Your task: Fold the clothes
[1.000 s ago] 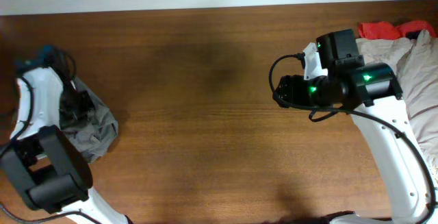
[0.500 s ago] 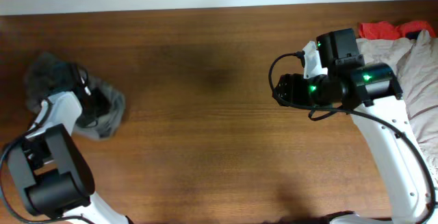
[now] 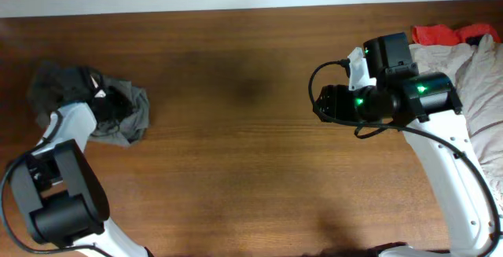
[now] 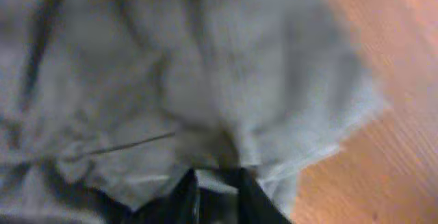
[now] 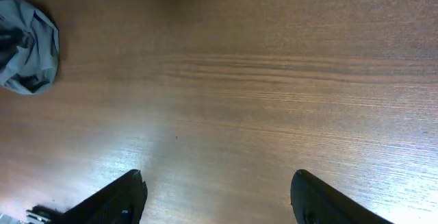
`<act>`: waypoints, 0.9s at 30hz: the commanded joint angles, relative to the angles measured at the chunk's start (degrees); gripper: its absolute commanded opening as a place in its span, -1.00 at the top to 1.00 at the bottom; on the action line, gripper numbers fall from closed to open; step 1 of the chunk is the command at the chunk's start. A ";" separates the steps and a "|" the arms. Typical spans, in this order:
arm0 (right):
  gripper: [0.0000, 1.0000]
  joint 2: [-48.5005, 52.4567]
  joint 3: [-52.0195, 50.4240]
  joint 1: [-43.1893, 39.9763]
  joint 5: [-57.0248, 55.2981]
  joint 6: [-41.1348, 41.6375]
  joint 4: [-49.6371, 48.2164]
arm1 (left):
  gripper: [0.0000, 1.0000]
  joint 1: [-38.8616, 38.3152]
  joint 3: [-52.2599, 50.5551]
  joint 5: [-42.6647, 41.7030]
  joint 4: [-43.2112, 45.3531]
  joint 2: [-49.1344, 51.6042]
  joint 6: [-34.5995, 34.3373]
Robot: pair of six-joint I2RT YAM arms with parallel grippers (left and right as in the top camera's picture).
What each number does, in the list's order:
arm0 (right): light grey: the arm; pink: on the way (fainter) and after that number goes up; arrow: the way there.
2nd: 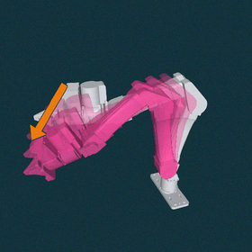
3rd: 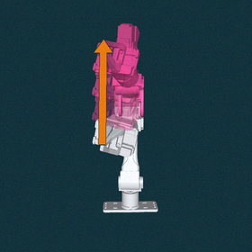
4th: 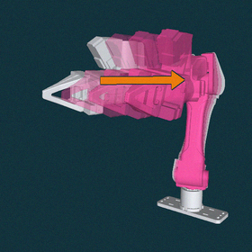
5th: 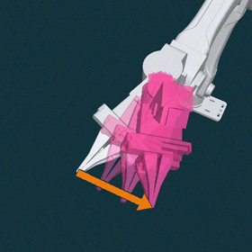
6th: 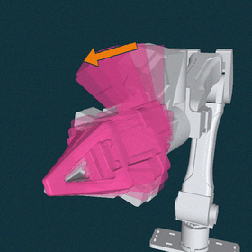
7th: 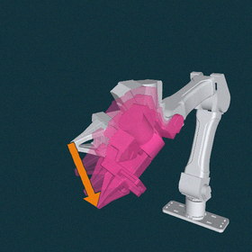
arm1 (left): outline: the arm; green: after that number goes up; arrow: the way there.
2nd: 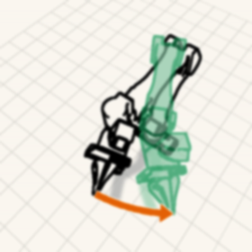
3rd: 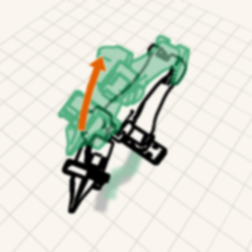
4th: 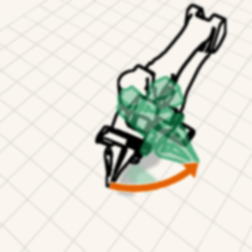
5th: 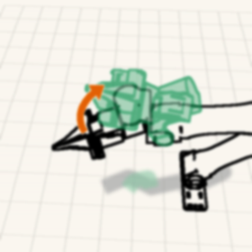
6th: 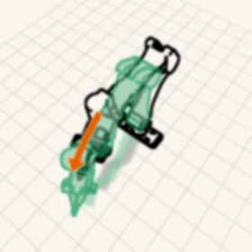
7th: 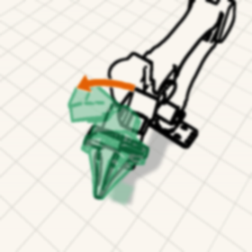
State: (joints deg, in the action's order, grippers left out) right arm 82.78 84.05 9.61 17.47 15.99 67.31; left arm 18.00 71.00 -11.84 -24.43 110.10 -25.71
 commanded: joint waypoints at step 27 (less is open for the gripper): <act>-0.45 -0.83 0.15 -0.31 -0.09 -0.74 2.43 | 0.89 11.17 7.10 21.92 2.25 5.97 24.22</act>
State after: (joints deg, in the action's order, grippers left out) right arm 82.78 84.05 9.61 17.45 15.86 69.47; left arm 29.08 78.41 9.28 -20.78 115.04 -4.47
